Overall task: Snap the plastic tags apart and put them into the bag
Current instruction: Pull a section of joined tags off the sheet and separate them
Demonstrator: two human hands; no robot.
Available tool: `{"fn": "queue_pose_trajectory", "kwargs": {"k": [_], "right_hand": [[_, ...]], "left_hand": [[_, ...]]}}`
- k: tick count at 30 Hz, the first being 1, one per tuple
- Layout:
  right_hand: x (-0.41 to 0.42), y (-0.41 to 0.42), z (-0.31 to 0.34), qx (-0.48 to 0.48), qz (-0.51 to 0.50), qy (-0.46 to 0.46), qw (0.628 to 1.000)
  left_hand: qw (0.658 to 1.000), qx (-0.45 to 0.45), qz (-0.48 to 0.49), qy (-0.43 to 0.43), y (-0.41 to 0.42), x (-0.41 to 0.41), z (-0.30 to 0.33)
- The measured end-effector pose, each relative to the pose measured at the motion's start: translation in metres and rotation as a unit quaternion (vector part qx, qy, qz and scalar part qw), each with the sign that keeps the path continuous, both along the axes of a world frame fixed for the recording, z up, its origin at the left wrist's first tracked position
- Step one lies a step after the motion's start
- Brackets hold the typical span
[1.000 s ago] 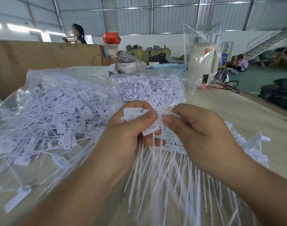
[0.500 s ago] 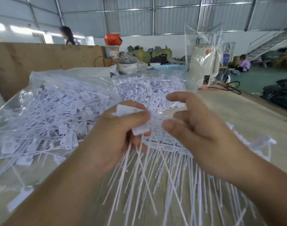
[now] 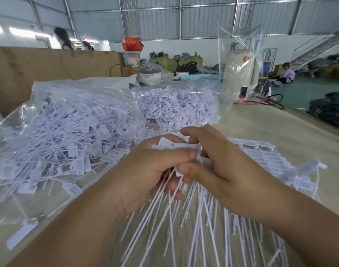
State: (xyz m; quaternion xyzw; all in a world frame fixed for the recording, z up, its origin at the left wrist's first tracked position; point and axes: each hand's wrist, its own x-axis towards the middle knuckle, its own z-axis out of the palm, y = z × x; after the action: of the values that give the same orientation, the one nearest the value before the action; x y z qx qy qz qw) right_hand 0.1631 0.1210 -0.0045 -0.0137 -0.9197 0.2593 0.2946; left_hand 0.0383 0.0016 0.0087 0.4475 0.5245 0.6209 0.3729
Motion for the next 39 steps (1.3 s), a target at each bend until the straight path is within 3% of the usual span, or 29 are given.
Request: {"fn": "queue_pose_trajectory", "kwargs": {"k": [10,17,21,25,30,33,39], "right_hand": [[0.008,0.015,0.015,-0.078,-0.023,-0.122,0.989],[0.006,0.017,0.014,-0.074,-0.028,-0.112,0.991],[0.007,0.016,0.017,-0.107,-0.058,-0.057,0.991],[0.005,0.006,0.019,-0.070,-0.104,0.017,0.992],[0.009,0.021,0.025,-0.163,-0.184,0.169,0.954],[0.017,0.036,0.031,-0.187,-0.165,0.162,0.955],[0.007,0.009,0.009,-0.096,-0.010,-0.038,0.995]], "left_hand": [[0.996,0.003,0.085,-0.031,-0.003,-0.024,0.007],[0.992,0.006,0.127,-0.005,0.001,-0.020,0.000],[0.988,0.034,0.140,-0.055,0.006,-0.012,0.000],[0.977,0.061,0.159,-0.125,0.009,-0.003,0.001],[0.931,0.065,0.188,-0.307,0.004,-0.024,0.002],[0.939,0.061,0.217,-0.259,0.000,-0.040,0.004],[0.994,0.010,0.075,-0.076,0.006,-0.010,-0.007]]}}
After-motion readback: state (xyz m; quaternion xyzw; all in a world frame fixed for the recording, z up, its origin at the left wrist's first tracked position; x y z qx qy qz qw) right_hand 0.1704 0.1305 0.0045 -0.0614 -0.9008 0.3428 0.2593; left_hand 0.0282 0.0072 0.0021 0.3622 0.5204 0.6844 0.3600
